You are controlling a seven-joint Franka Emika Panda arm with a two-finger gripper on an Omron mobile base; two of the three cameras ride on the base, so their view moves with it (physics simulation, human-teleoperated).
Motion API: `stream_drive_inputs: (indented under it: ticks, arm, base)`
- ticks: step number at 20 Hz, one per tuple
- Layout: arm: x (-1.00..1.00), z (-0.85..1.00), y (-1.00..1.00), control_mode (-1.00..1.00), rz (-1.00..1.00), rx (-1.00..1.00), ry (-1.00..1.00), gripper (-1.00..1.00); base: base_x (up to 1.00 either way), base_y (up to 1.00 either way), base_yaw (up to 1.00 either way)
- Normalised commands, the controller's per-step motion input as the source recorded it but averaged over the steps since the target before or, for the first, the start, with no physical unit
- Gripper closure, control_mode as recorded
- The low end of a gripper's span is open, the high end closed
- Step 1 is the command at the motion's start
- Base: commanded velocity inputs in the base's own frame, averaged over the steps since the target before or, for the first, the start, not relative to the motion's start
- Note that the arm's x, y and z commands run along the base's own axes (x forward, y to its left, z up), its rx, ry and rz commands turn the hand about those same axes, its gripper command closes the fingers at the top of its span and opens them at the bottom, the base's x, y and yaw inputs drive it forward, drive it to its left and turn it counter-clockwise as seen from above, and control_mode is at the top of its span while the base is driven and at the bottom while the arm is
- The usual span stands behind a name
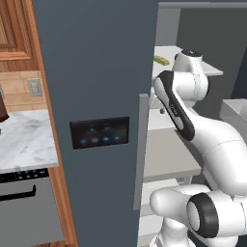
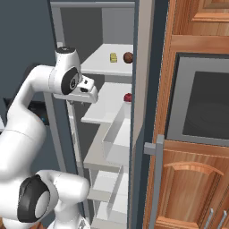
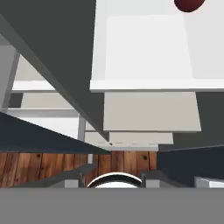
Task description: Pick the egg and butter from the fridge and place them by the bowl for mixing.
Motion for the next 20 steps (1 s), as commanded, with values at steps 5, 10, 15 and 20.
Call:
stream_drive_inputs:
  ticks: [5,10,15,20]
  arm:
    - [0.07,0.05,0.00,-1.00,0.00,0.00,-0.05,-1.00]
    - [0.00,0.44,-0.07,-1.00,0.00,0.00,-0.10,-1.00]
    - [-0.07,0.52,-0.28,-1.00,0.00,0.00,-0.07,-1.00]
    - [-0.02,0.48,-0.51,-1.00,-0.05,-0.01,-0.06,-1.00]
  base:
    - [0.00,0.00,0.00]
    - [0.00,0.00,0.00]
    - [0.00,0.00,0.00]
    - [0.00,0.00,0.00]
